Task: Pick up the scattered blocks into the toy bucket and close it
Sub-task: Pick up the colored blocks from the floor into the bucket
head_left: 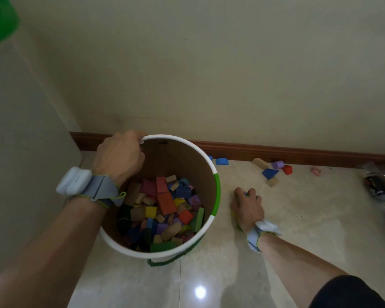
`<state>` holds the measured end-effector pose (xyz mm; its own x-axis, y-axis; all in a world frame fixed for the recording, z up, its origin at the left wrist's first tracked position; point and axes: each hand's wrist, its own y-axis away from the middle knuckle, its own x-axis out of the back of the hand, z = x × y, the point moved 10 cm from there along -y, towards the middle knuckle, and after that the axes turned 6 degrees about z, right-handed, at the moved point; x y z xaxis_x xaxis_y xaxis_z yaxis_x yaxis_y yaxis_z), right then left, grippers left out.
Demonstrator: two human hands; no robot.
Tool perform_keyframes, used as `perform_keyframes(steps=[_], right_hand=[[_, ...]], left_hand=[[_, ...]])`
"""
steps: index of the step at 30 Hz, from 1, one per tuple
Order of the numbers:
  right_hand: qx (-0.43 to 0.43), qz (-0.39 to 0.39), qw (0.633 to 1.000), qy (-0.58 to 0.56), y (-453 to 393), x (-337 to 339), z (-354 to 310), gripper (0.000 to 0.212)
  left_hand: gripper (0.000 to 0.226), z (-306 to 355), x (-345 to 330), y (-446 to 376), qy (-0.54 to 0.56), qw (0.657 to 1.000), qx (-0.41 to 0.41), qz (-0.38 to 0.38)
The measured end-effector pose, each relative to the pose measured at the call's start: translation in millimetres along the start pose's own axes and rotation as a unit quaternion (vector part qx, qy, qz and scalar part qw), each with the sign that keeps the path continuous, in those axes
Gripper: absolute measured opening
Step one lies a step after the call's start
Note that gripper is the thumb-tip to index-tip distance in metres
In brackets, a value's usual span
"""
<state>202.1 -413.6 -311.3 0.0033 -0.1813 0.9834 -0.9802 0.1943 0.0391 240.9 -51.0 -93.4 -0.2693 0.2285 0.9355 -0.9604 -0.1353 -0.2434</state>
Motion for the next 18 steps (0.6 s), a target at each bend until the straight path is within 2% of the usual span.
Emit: perform_keyframes(steps=[4, 7, 10, 12, 14, 18], right_hand=[[-0.082, 0.021, 0.988, -0.126, 4.4, 9.3, 27.4, 0.016], [-0.153, 0.034, 0.966, -0.204, 4.1, 14.0, 43.2, 0.01], [-0.233, 0.041, 0.916, -0.324, 1.5, 25.2, 47.7, 0.005], [-0.259, 0.021, 0.865, -0.428, 0.4, 37.4, 34.1, 0.004], [-0.238, 0.004, 0.818, -0.523, -1.8, 63.2, 6.8, 0.004], [-0.126, -0.018, 0.757, -0.641, 0.3, 148.1, -61.0, 0.011]], left_hand=[[0.041, -4.2, 7.3, 9.2, 0.001, 1.0, 0.017, 0.012], [0.039, -6.1, 10.3, 13.7, -0.004, 1.0, 0.022, 0.014], [0.036, -7.5, 11.5, 16.2, -0.006, 1.0, 0.026, 0.01], [0.035, -6.0, 12.5, 17.8, -0.006, 1.0, 0.026, 0.009], [0.033, -5.1, 14.8, 18.4, -0.011, 0.999, 0.028, 0.013], [0.032, -5.9, 13.2, 19.1, -0.018, 0.999, 0.035, 0.005]])
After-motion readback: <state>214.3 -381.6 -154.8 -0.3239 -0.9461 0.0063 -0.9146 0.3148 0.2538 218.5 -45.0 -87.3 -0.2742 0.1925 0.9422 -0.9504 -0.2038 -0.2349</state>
